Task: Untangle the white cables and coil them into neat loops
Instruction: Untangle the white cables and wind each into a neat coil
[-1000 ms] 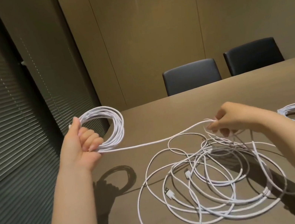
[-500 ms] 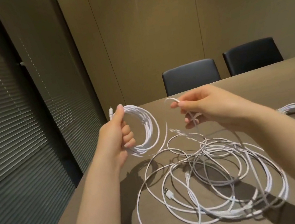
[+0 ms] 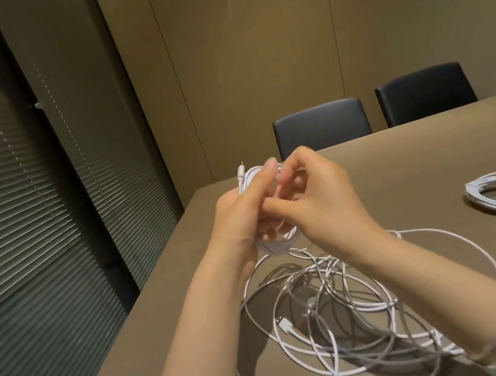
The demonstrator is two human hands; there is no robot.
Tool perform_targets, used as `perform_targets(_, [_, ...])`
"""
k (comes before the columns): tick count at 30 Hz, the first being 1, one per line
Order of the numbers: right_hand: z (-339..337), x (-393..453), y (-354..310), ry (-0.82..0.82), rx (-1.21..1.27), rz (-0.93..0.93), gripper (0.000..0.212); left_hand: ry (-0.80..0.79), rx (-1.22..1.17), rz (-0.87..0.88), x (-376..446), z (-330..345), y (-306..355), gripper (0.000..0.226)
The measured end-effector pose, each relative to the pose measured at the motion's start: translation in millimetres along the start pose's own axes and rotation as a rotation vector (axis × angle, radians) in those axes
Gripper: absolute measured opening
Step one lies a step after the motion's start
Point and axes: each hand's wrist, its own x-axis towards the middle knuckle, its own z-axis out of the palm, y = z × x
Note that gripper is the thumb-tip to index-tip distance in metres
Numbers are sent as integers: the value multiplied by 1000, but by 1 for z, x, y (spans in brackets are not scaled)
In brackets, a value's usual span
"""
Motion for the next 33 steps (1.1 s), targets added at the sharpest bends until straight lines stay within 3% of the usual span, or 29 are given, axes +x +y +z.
perform_targets(3, [1, -2, -1, -32, 47, 25, 43, 37, -20, -26, 1, -3, 1, 20])
perform_targets(7, [1, -1, 1, -224, 86, 107, 49, 137, -175, -28, 7, -20, 4, 37])
perform_targets(14, [0, 0, 23, -585, -478, 71, 6, 151, -359, -3, 12, -39, 6, 48])
perform_targets(16, [-3, 1, 31, -631, -584, 50, 4, 163, -387, -6, 13, -42, 5, 49])
perform_targets(21, [-16, 9, 52, -588, -958, 46, 19, 186, -547, -1, 11, -50, 12, 47])
perform_targets(24, [-32, 16, 69, -523, -1050, 162, 27, 170, -630, 7, 9, -62, 18, 48])
perform_targets(27, [-48, 25, 84, -462, -1001, 283, 20, 159, -655, 17, 7, -74, 21, 47])
perform_targets(33, [-85, 31, 78, -463, -633, 557, 22, 239, -692, 38, 5, -99, 21, 49])
